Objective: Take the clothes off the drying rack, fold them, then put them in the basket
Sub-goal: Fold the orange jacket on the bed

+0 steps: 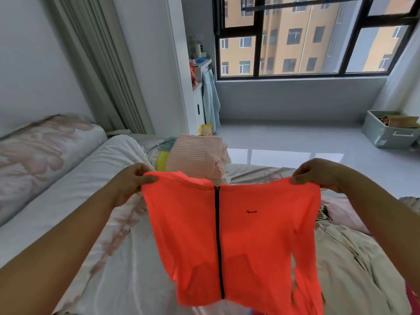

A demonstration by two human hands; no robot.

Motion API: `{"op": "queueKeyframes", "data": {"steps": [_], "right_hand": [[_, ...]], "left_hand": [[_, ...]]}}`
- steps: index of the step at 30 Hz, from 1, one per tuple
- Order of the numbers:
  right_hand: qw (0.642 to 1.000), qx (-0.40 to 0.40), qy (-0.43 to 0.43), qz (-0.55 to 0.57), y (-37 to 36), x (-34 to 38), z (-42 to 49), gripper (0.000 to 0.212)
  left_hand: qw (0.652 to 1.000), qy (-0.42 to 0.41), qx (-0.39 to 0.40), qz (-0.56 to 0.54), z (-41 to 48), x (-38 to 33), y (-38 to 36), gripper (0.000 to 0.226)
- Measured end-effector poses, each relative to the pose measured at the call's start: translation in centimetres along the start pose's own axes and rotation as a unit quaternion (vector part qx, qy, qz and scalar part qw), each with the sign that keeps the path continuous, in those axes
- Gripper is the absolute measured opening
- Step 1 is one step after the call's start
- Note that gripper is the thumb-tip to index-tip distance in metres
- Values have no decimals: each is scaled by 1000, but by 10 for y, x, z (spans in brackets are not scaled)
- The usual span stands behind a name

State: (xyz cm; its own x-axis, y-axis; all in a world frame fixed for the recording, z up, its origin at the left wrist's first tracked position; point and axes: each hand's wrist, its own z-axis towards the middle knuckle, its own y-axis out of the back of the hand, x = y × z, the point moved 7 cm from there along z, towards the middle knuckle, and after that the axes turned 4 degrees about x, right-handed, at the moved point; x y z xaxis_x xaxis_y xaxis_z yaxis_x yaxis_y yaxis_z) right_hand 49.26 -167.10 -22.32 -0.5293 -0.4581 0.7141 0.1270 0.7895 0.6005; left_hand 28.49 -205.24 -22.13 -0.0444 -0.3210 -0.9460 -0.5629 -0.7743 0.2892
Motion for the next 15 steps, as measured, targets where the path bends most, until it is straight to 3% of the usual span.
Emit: {"op": "queueKeyframes", "data": {"steps": [2, 5, 8, 11, 13, 15], "right_hand": [[998, -43, 22, 41, 4, 0, 5, 5], [965, -36, 65, 250, 0, 2, 10, 8], [961, -38, 92, 258, -9, 4, 13, 12], [956, -52, 110, 267, -13, 3, 15, 12], [951, -54, 92, 290, -14, -4, 18, 12], [957, -30, 55, 282, -22, -13, 20, 10]], "left_hand": [[1000, 0, 25, -2, -4, -8, 1, 30], [994, 51, 73, 57, -8, -7, 5, 63], [953, 161, 158, 201, -20, 18, -5, 43], [924, 192, 174, 281, -28, 30, -10, 25], [941, 181, 182, 221, -23, 32, -14, 18], [974, 161, 112, 118, -13, 25, -8, 7]]}}
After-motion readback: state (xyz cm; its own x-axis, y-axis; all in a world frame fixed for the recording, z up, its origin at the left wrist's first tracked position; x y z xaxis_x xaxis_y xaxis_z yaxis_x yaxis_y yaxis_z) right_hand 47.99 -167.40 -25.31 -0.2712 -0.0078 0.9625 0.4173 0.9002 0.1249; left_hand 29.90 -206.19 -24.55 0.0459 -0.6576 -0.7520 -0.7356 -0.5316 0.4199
